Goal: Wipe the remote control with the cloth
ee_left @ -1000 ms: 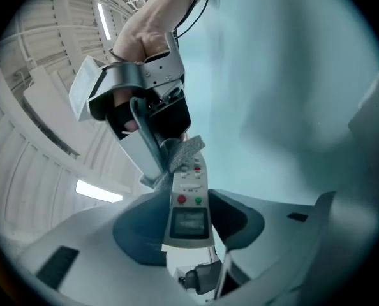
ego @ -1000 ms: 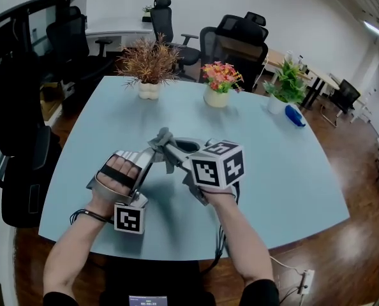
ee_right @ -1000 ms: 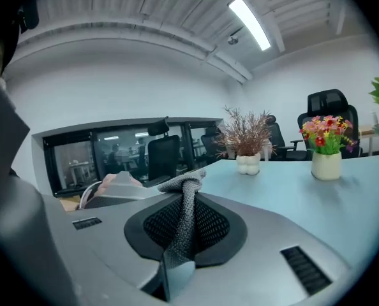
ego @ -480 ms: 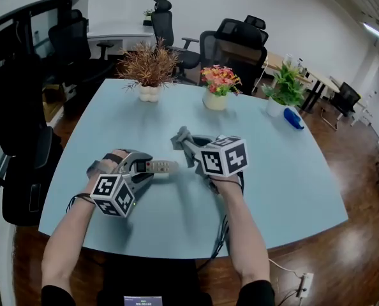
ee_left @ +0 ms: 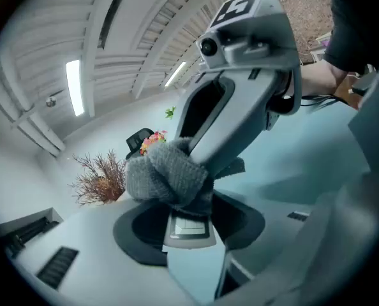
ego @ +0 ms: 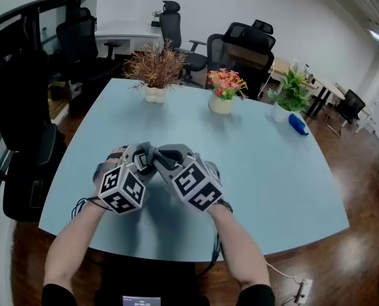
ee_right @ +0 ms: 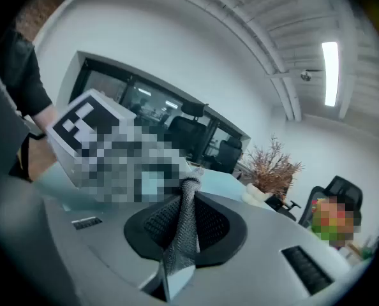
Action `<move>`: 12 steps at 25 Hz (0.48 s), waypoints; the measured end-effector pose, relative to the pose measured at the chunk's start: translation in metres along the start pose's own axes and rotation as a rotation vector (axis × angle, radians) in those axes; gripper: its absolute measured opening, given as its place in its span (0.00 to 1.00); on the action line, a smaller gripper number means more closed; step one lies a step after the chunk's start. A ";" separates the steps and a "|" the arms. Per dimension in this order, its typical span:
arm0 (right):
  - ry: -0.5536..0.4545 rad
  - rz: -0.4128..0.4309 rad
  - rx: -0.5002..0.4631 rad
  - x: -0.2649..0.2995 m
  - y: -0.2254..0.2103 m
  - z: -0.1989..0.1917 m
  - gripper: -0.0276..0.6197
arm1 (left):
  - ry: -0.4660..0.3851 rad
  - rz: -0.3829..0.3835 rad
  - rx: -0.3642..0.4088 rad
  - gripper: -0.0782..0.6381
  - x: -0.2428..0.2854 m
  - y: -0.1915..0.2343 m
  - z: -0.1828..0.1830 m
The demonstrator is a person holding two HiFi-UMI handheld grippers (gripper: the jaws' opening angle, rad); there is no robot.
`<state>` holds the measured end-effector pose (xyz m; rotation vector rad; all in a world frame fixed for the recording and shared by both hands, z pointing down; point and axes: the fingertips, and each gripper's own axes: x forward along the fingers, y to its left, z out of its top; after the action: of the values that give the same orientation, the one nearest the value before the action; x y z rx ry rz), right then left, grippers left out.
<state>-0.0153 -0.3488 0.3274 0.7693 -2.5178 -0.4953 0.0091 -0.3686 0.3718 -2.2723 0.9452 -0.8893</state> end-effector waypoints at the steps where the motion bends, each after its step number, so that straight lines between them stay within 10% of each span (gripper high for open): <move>1: 0.022 -0.030 0.005 0.001 -0.006 -0.006 0.09 | -0.007 0.021 0.002 0.37 -0.002 0.002 0.001; 5: 0.006 -0.140 0.178 -0.015 -0.049 -0.016 0.09 | -0.023 0.057 -0.001 0.37 -0.007 0.006 0.001; 12: -0.013 -0.084 0.100 -0.005 -0.023 0.001 0.09 | -0.008 0.189 0.174 0.37 -0.016 0.014 0.000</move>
<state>-0.0025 -0.3637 0.3148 0.9151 -2.5465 -0.4057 -0.0056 -0.3647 0.3568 -2.0025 1.0190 -0.8448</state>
